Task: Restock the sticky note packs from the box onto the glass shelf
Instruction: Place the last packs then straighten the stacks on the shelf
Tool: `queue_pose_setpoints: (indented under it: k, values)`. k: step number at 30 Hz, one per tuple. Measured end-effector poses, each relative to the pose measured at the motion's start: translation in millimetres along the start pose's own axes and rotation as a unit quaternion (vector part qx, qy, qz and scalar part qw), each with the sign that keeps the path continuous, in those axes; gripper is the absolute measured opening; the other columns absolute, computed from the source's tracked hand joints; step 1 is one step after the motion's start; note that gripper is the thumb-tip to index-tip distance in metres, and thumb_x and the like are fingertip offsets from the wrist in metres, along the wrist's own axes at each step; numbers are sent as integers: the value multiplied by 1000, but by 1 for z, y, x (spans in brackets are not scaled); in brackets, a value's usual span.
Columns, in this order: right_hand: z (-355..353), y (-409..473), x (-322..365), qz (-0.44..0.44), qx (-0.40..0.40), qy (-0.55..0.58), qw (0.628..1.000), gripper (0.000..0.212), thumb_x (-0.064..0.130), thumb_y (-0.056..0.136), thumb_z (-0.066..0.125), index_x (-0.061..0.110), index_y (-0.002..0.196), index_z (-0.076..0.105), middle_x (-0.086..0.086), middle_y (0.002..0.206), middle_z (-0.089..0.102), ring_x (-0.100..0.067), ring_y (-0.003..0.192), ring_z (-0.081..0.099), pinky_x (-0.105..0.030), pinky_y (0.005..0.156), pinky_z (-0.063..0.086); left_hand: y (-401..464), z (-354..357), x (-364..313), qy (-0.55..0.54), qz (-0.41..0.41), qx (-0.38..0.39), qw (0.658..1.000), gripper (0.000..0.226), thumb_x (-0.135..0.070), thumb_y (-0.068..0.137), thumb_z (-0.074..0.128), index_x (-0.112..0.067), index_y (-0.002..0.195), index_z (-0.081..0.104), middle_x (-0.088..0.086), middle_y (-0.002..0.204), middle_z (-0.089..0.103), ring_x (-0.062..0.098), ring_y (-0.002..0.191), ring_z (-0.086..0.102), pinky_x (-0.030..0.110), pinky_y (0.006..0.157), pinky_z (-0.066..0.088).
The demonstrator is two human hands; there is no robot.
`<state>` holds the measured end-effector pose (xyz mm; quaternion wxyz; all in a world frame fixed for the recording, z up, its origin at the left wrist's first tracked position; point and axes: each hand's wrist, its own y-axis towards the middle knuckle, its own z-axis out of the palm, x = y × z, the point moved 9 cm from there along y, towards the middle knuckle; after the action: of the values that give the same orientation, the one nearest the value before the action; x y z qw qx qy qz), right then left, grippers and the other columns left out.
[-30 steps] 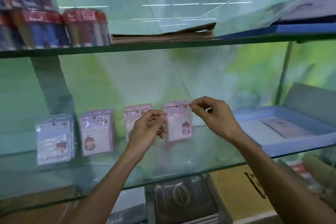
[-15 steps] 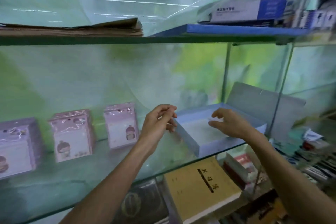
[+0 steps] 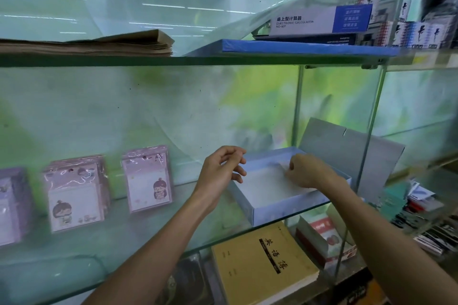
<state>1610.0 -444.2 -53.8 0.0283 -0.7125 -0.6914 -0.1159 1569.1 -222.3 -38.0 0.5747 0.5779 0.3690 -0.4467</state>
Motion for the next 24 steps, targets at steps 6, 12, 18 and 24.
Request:
queue_pose_setpoints:
  k: [6,12,18,24]
  values:
    - [-41,-14,2,38,-142,10,989,27,23,98,36,6,95,57,-17,97,62,-37,86,61,-39,75,45,-3,-20,5,-6,-9,-20,1000,14,-14,98,56,-9,97,69,6,86,64,23,70,59,36,62,49]
    - [-30,-18,13,5,-84,518,851,26,9,98,39,1,100,64,-13,88,65,-29,67,65,-37,53,58,-7,-42,2,-30,-13,-54,998,14,-12,97,56,-4,103,65,8,88,60,24,67,58,37,62,50]
    - [-24,-35,74,-68,15,658,750,26,9,98,43,4,97,68,-13,83,68,-24,73,63,-34,54,55,-13,-58,1,-67,-35,-72,995,26,-21,94,62,-6,116,58,11,105,59,24,73,60,36,67,54]
    - [-7,-56,128,-122,104,653,740,27,10,100,41,4,100,67,-18,90,70,-28,81,66,-41,63,57,-27,-84,-15,-37,16,-114,993,18,-16,99,53,-1,108,59,16,101,69,22,81,65,36,65,54]
